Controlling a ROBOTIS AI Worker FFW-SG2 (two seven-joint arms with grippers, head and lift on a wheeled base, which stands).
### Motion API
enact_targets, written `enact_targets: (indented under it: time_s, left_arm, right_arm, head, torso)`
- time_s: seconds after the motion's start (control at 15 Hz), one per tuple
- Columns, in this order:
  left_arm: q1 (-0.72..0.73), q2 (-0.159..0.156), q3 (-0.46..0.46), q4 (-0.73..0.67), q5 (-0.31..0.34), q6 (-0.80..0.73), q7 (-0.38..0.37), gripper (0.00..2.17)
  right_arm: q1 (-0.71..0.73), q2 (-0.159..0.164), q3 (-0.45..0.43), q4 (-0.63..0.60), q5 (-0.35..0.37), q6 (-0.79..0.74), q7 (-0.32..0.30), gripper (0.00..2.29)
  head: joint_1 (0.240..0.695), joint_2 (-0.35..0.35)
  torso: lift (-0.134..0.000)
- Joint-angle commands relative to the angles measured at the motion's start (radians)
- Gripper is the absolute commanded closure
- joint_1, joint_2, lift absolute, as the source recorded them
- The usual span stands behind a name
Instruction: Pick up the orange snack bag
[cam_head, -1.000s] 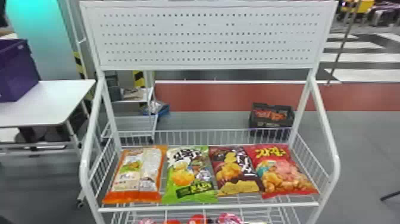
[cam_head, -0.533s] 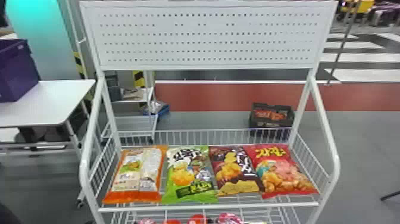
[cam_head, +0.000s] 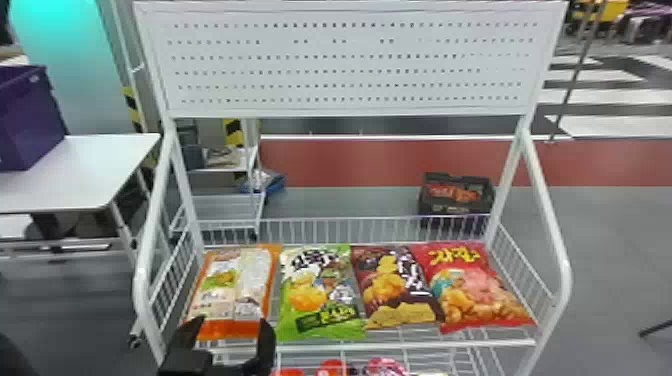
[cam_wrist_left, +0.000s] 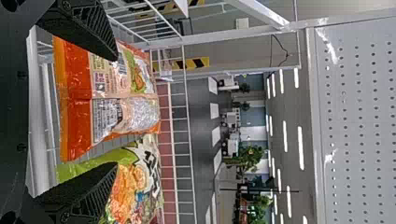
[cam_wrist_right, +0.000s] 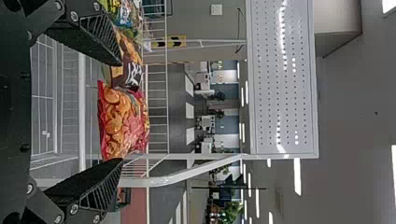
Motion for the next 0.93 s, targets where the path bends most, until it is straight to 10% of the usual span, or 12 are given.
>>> enact_targets:
  time_s: [0.0,0.53,0.87]
  left_arm:
    - [-0.106,-0.024,-0.018,0.091,0.006,0.047,0.001,0.09]
    - [-0.264,-0.051,-0.012,0.254,0.049,0.124,-0.016,0.19]
    - [-0.264,-0.044,0.014,0.263,0.089,0.133,-0.022,0.71]
  right_arm:
    - [-0.008,-0.002,0.007,0.006,0.000,0.000,0.000,0.17]
    - [-0.008,-0.005,0.007,0.010,-0.002,-0.003,0.000,0.17]
    - [-0.002,-0.008,0.007,0.001,-0.002,-0.003,0.000,0.17]
  head:
    - [0.499,0.000]
    - [0.499,0.000]
    - [0.499,0.000]
  torso:
    - [0.000]
    - [0.000]
    - [0.000]
